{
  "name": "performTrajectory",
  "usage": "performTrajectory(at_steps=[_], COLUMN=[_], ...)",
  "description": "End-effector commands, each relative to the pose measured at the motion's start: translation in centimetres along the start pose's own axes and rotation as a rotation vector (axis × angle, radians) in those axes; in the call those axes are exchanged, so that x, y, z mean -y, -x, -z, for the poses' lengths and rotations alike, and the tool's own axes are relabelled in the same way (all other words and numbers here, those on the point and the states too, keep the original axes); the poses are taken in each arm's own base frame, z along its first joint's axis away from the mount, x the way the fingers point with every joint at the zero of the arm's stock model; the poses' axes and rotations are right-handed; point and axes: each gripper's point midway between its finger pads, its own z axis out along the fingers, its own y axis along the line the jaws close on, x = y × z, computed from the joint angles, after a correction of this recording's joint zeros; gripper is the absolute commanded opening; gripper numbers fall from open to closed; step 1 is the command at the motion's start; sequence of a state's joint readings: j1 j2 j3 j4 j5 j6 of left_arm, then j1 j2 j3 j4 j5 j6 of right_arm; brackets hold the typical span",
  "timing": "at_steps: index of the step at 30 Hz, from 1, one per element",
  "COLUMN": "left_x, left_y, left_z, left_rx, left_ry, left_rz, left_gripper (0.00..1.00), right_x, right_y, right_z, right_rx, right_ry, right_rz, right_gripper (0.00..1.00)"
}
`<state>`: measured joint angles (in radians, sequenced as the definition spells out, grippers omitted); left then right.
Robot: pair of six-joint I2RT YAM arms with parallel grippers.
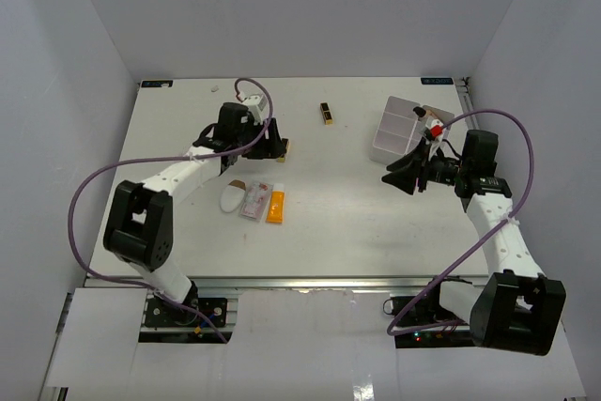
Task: Organize the makeup
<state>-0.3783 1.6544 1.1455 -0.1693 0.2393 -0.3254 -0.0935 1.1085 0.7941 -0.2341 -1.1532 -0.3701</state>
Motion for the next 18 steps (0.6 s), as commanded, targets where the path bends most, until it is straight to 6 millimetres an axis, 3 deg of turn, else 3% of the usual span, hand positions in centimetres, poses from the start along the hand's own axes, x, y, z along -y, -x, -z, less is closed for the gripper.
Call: performTrajectory(at_steps=[1,5,7,11,18], left_x=[-1.6,-3.0,-3.3,-4.6,-4.9], left_y=[2.7,3.5,5.0,3.3,2.9], left_z=[-2.5,-5.2,-6.0,-7.7,-9.8], left_rx=[0.02,-0.043,-0.045,-0.139,-0.213], left_ry=[0.125,0.213,0.251,0.312,0.374], left_rz=[-0.072,-0.106,-0.121,-0.141,-0.199], left_gripper=[0.71,0.7,0.68,0.67,0.66], right_x=[-0.6,-0.3,-0.2,-0.2,-0.1], right_y=[1.3,1.3,1.4,1.6,1.4], right_z=[0.8,1.0,1.1,1.4,1.3], right_rx=[0.049,0.054,0.056,0.061,0.064], right_ry=[0.012,-0.002,-0.009,-0.024,-0.018], right_rz=[0.053,0.036,0.034,0.035,0.01], right_gripper=[0.5,0.51,0.51,0.51,0.51])
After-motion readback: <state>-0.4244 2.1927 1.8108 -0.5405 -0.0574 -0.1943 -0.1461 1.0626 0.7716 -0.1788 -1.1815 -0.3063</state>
